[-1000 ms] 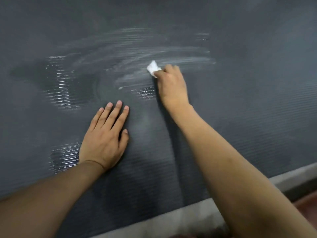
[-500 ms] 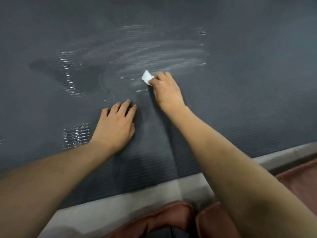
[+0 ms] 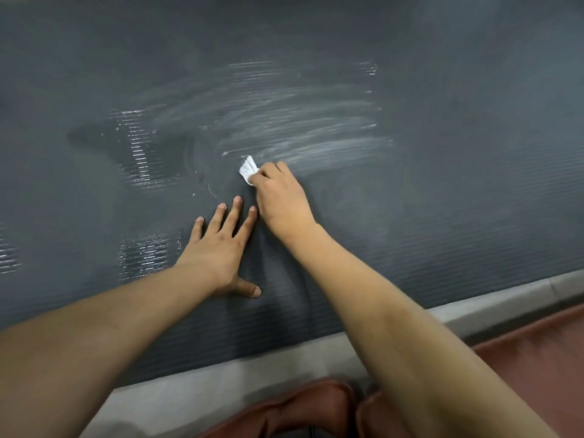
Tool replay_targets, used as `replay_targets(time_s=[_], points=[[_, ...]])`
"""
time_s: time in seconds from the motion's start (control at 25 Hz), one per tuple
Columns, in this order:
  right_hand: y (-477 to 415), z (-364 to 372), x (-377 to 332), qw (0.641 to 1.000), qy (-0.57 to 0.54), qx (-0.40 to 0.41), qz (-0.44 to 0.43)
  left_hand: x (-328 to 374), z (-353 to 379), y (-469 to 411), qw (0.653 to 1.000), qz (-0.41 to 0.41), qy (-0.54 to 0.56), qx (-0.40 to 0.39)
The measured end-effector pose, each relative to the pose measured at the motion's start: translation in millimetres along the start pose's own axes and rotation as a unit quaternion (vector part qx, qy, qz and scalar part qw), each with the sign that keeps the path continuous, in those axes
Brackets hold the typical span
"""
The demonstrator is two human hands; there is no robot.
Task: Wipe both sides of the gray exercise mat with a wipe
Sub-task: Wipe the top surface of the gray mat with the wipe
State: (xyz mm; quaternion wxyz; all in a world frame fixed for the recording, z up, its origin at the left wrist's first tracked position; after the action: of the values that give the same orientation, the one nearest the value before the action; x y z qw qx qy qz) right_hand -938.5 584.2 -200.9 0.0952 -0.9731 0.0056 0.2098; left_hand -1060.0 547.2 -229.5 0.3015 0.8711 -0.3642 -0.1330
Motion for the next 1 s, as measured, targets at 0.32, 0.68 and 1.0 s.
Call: replay_targets(time_s=[0.32, 0.68, 1.0], points=[[35, -108, 201, 0.916, 0.1, 0.135, 0.365, -1, 2, -2, 1.0, -0.004, 0.018, -0.012], [30, -32, 53, 0.995, 0.056, 0.032, 0.075, -1, -1, 0, 1.0, -0.006, 0.016, -0.01], [55, -52, 77, 0.964, 0.018, 0.063, 0.257, -1, 1, -1, 1.0, -0.009, 0.023, -0.006]])
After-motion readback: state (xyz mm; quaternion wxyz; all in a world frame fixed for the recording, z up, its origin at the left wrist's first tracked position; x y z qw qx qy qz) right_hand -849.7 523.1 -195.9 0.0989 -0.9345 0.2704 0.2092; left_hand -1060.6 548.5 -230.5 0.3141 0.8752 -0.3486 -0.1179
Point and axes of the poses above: each hand's wrist, its own y-axis away from the middle knuckle, its own z-axis out of the palm, x = y × z, the point moved 8 cm from there along -y, towards the middle knuckle, and after that the axes turned 7 degrees about -y, right-handed, at the moved point
